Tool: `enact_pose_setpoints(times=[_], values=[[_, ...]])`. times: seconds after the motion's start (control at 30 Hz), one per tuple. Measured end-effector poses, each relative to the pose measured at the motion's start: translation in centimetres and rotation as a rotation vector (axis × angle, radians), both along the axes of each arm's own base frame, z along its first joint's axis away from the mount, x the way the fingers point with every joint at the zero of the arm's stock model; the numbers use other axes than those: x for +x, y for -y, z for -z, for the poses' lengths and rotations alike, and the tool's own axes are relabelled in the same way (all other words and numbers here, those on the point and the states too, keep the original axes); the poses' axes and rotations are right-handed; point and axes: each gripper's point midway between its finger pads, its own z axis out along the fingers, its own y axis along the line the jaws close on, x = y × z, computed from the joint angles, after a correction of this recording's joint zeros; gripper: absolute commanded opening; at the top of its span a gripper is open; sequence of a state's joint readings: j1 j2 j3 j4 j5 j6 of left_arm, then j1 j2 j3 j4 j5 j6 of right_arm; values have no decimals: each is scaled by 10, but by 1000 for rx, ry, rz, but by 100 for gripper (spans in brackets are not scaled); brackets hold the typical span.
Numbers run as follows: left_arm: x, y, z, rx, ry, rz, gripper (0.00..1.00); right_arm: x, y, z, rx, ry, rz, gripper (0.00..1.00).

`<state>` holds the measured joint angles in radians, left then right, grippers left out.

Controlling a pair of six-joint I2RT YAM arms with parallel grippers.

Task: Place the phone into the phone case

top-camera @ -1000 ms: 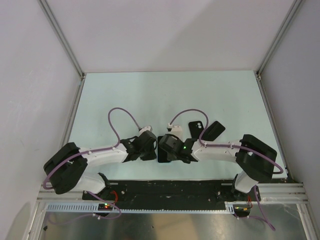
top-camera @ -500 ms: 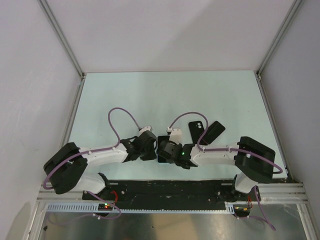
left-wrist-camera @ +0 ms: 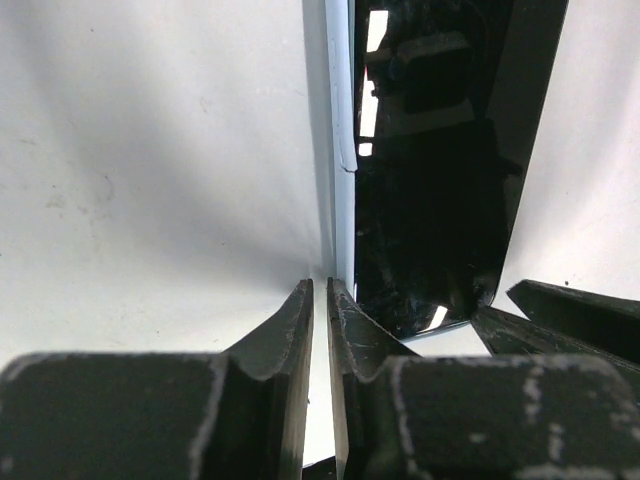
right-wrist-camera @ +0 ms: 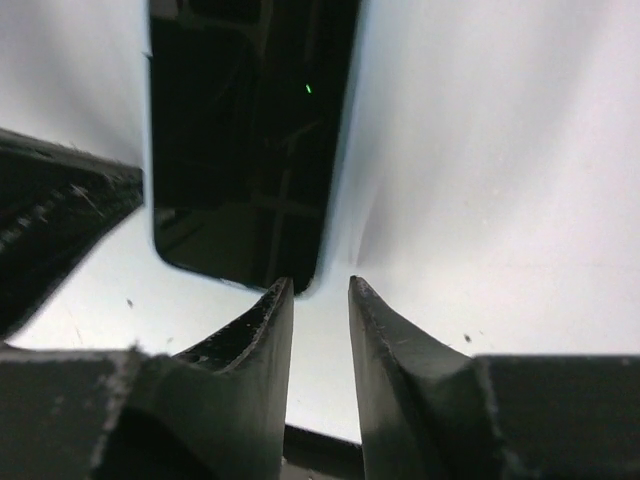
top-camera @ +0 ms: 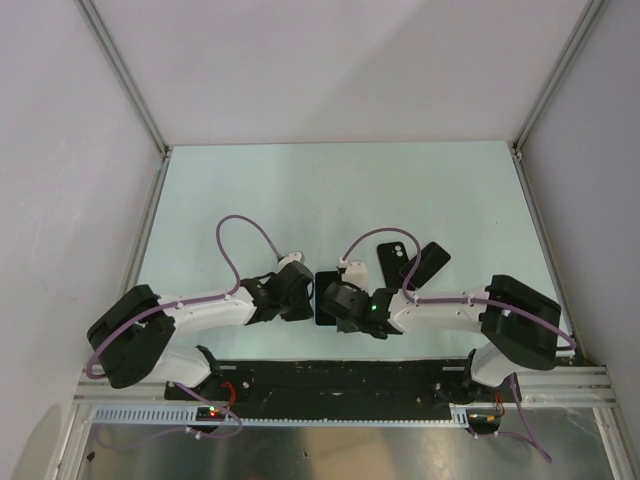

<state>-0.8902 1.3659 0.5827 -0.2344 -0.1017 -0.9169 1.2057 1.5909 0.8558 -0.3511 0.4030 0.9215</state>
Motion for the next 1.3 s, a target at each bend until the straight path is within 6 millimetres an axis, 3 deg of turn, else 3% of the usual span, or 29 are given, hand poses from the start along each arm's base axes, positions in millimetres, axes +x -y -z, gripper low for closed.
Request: enact_pose_setpoints(times=[0.2, 0.33, 0.6, 0.87, 1.3], values=[[-1, 6, -1, -19, 2, 15, 17, -7, 31, 8, -35, -130, -11, 37], [-4, 11, -2, -32, -3, 30, 17, -3, 37, 8, -33, -158, -5, 36], [-4, 11, -2, -33, -5, 31, 17, -8, 39, 5, -25, -176, -25, 36], [-4, 11, -2, -33, -4, 31, 17, -1, 35, -19, 51, -137, -20, 37], [-4, 11, -1, -32, -5, 31, 17, 15, 20, -4, 72, -162, -28, 36]])
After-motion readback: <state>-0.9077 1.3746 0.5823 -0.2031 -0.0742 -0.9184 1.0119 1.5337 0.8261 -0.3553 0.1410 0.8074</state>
